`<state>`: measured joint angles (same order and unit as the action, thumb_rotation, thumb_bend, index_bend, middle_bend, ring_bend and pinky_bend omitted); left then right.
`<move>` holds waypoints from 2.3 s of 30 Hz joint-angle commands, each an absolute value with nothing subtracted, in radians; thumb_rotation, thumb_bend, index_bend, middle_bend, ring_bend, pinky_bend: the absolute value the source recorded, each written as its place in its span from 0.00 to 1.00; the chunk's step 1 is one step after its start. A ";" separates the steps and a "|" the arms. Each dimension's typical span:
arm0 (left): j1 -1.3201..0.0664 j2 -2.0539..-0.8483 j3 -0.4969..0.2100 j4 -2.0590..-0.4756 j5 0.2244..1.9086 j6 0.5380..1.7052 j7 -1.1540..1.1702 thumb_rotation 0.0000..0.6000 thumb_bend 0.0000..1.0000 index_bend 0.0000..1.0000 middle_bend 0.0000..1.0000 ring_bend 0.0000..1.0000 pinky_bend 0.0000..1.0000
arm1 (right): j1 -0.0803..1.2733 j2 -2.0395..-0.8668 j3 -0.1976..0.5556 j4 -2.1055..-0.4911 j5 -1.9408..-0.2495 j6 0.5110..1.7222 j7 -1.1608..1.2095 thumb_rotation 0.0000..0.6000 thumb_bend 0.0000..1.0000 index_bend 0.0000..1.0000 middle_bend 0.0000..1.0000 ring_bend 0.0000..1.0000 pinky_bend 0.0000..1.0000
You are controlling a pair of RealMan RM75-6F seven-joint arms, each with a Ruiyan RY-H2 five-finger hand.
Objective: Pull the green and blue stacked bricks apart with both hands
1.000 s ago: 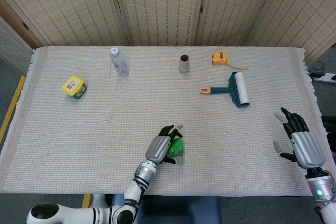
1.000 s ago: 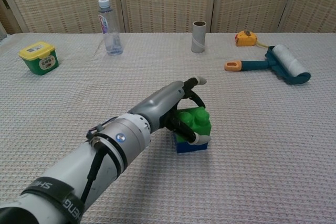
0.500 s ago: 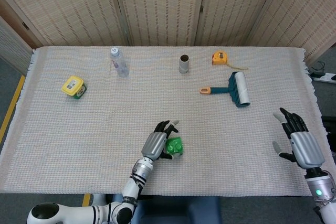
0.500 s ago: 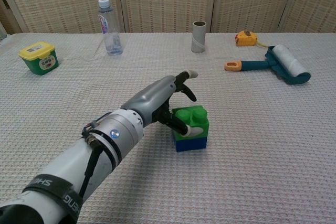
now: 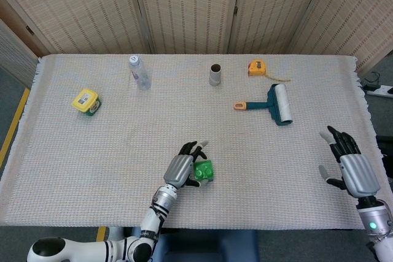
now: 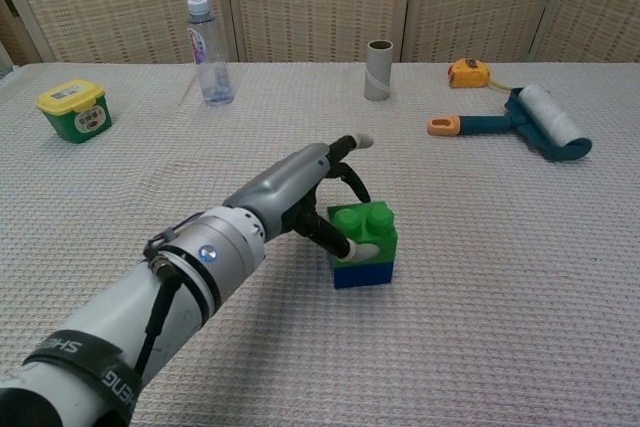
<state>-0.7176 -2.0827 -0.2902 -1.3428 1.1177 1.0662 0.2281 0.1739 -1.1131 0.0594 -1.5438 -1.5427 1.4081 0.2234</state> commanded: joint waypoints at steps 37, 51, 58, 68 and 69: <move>-0.652 -2.013 -0.293 -1.411 1.173 1.165 0.193 1.00 0.48 0.75 0.88 0.37 0.00 | 0.292 -1.160 0.047 -1.510 -1.613 1.270 0.401 1.00 0.46 0.00 0.00 0.00 0.00; -0.645 -1.972 -0.299 -1.455 1.175 1.159 0.161 1.00 0.48 0.75 0.88 0.37 0.00 | 0.480 -1.261 0.059 -1.410 -1.650 1.119 0.814 1.00 0.46 0.00 0.00 0.00 0.00; -0.650 -1.962 -0.316 -1.488 1.173 1.163 0.159 1.00 0.48 0.75 0.88 0.37 0.00 | 0.587 -1.388 0.027 -1.284 -1.667 1.007 1.164 1.00 0.46 0.00 0.00 0.00 0.00; -0.657 -1.924 -0.371 -1.533 1.162 1.186 0.154 1.00 0.48 0.75 0.88 0.37 0.00 | 0.668 -1.501 -0.059 -1.088 -1.747 1.019 1.509 1.00 0.46 0.00 0.00 0.00 0.00; -0.656 -1.917 -0.372 -1.543 1.157 1.185 0.152 1.00 0.48 0.75 0.88 0.37 0.00 | 0.675 -1.511 -0.065 -1.068 -1.753 1.029 1.540 1.00 0.46 0.00 0.00 0.00 0.00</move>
<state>-0.6574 -1.9244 -0.3691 -1.5343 1.1626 1.1855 0.1549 0.6465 -1.4727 -0.0376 -1.1178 -1.7287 1.0184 1.4784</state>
